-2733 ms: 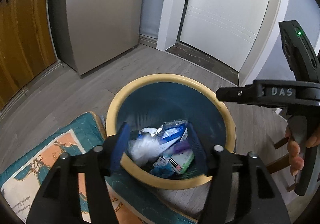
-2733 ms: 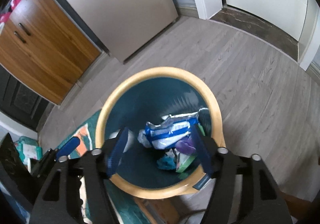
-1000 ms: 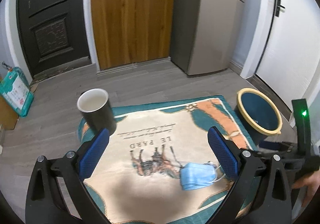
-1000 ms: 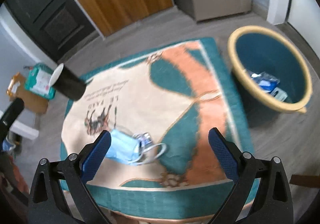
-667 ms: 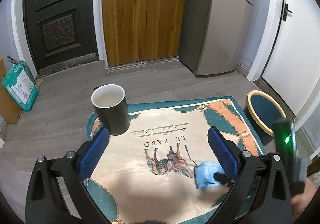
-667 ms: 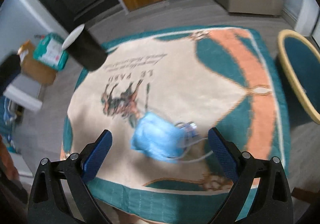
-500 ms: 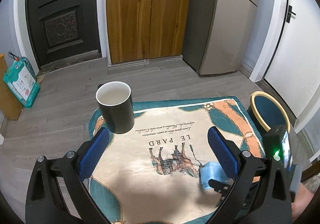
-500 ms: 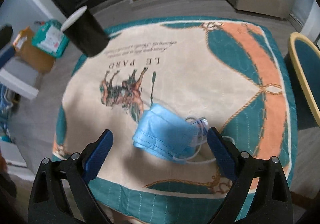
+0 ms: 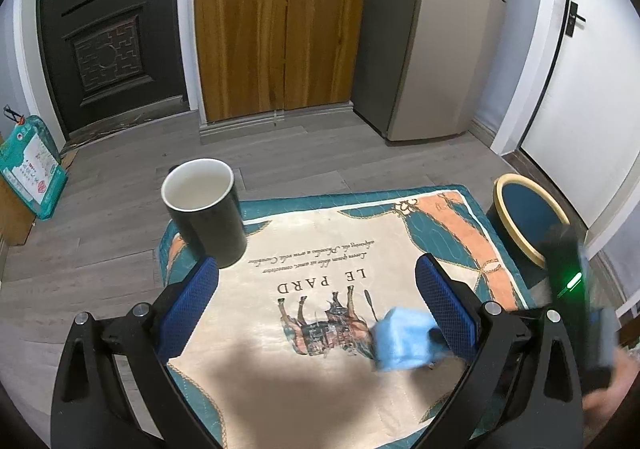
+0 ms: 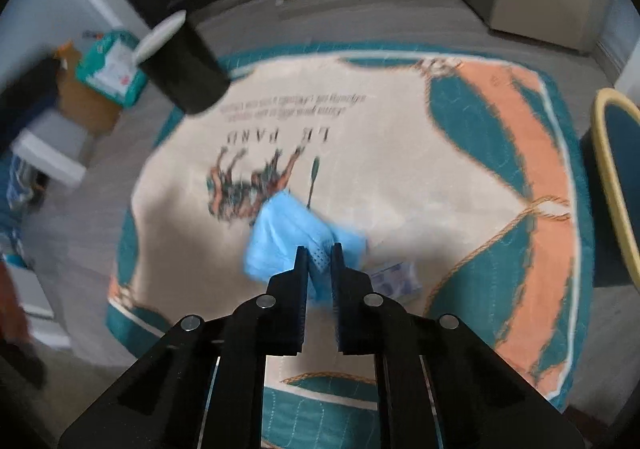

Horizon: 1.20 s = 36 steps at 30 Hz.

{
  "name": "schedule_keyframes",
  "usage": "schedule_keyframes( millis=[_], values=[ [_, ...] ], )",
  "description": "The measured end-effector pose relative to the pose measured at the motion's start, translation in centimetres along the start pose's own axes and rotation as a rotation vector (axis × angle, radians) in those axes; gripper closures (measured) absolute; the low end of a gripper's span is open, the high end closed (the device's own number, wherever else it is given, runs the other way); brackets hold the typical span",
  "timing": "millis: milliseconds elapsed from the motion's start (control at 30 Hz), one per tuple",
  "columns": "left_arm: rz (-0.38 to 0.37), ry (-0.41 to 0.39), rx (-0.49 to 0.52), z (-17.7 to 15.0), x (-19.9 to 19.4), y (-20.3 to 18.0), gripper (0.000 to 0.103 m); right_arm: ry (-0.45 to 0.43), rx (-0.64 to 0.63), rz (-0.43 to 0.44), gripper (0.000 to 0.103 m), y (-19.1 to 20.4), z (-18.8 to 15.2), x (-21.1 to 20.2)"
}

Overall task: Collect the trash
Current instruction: 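Grasp the blue face mask with right tool while left tool grasps the blister strip, then carry the face mask and blister strip over the teal bin with both tools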

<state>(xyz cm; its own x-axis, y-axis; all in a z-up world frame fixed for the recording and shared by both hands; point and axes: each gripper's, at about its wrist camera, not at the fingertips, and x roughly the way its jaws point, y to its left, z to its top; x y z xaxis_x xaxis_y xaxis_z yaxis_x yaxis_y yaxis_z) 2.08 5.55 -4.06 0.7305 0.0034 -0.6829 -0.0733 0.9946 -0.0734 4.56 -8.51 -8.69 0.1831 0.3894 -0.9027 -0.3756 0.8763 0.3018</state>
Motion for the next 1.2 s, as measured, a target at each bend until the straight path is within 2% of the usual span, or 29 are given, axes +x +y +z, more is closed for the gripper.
schedule_keyframes(
  millis=[133,267,467,600,767,833,967,1100,1200],
  values=[
    [0.000,0.028,0.040,-0.3,1.1,-1.3,0.006,-0.047,0.039,0.031,0.093,-1.4,1.6,-3.0],
    [-0.029,0.048,0.074,-0.7,2.1,-2.8,0.006,-0.100,-0.001,-0.008,0.093,-2.3,3.3,-7.0],
    [-0.125,0.119,0.158,-2.9,4.3,-6.4,0.006,-0.189,0.059,-0.071,0.093,-7.0,4.2,-10.6],
    [-0.152,0.198,0.213,-5.2,6.4,-8.7,0.008,-0.226,0.207,0.024,0.093,-10.3,3.8,-11.5],
    [-0.175,0.273,0.284,-7.2,8.8,-11.5,0.015,-0.271,0.208,0.037,0.093,-10.8,4.1,-12.4],
    [-0.189,0.294,0.302,-7.7,9.4,-12.4,0.025,-0.271,0.218,0.048,0.094,-11.2,4.2,-12.3],
    [-0.206,0.350,0.347,-8.8,10.7,-14.0,0.038,-0.277,0.226,0.052,0.094,-11.7,4.2,-12.5],
    [-0.192,0.428,0.383,-9.7,12.1,-14.5,0.065,-0.290,0.235,0.058,0.094,-12.3,4.1,-13.1],
    [-0.190,0.430,0.376,-9.5,12.1,-14.3,0.072,-0.304,0.250,0.056,0.093,-12.9,4.0,-13.6]
  ],
)
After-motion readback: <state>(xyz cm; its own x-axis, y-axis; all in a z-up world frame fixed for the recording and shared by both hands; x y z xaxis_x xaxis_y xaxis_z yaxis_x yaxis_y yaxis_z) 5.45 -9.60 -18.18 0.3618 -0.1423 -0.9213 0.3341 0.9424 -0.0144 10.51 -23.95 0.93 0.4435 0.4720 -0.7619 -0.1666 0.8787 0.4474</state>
